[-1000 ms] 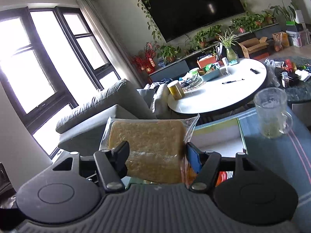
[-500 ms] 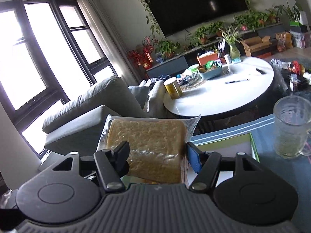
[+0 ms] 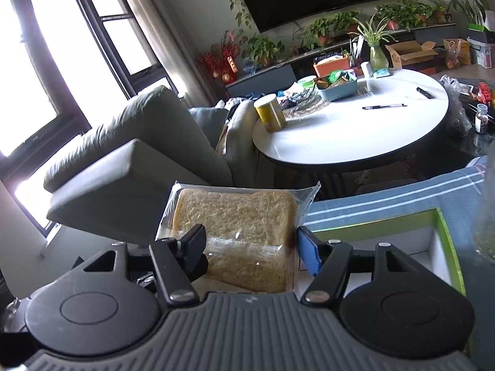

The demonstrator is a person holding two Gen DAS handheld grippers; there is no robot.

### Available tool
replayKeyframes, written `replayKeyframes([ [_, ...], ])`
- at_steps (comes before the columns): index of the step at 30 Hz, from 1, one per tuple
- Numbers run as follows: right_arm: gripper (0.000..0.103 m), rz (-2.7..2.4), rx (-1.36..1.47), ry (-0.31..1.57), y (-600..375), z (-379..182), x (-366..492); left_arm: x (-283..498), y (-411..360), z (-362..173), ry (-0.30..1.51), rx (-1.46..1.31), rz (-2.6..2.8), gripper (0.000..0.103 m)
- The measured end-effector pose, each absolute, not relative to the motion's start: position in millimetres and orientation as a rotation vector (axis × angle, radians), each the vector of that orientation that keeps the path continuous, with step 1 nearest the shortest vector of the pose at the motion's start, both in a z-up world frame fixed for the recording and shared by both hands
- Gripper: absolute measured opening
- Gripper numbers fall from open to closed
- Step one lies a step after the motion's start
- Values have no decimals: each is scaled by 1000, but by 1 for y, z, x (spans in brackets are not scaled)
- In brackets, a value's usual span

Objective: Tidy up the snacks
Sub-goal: 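Carry the bread loaf over the green box and lower it inside with the right tool, then grasp the large red-and-cream chip bag with the right tool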

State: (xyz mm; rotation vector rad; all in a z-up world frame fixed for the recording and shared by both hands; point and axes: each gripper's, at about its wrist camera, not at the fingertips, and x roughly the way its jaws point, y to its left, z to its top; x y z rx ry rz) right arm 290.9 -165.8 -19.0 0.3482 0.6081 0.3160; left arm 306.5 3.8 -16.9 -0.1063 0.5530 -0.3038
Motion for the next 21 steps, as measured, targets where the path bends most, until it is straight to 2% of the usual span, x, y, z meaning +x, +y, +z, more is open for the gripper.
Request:
replayKeyframes([
  [4, 71, 325, 336, 660, -160, -29, 291, 297, 14, -30, 580, -112, -301, 58],
  [7, 71, 338, 337, 698, -161, -35, 288, 288, 26, -35, 591, -131, -317, 56],
  [21, 71, 307, 323, 575, -206, 15, 210, 210, 27, 11, 496, -101, -316, 63],
])
